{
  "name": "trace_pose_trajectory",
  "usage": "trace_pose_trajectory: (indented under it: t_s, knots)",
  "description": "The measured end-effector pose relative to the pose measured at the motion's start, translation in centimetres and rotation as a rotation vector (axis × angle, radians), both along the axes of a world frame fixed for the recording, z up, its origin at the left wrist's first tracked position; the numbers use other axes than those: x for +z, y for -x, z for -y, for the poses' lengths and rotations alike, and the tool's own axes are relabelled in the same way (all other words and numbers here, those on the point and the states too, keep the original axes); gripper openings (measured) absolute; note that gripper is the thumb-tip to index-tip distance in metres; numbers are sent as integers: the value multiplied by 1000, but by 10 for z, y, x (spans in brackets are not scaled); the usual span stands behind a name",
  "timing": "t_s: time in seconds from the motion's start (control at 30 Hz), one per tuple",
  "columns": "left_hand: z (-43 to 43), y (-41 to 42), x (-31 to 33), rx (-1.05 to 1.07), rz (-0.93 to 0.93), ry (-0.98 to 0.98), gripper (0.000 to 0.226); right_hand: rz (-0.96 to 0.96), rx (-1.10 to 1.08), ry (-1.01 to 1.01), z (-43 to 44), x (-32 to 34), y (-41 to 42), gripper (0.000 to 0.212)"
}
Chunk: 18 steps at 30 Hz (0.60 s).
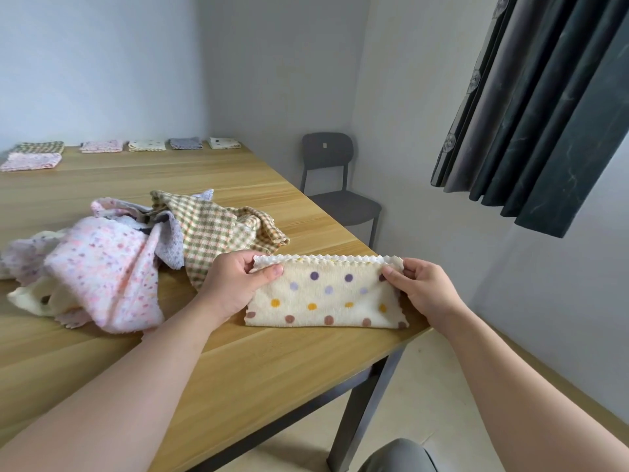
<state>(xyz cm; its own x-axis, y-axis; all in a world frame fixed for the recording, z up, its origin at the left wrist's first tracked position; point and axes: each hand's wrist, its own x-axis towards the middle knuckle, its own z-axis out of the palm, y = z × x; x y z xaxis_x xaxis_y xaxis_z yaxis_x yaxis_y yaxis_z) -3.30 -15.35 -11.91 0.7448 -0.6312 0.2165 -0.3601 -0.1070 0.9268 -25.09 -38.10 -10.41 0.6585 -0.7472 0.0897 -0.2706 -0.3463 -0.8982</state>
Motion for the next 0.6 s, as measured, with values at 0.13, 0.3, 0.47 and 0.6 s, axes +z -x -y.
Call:
trace_pose_trajectory:
  t_s: [0.13,0.3,0.47,0.6]
  knots:
    - [0,-3,-3,-1,-35,11,38,-6,-7,4,0,0,-1,30]
    - [1,-9,-9,-13,-45,19,38,-6,-13,-27,0,-1,-2,40]
    - [0,-8,-5,-58,-73,65,40,42,-12,-98,1,-2,-3,37]
    - [1,-10,-8,11,-38,33,50,57,19,-83,3,-4,-3,20]
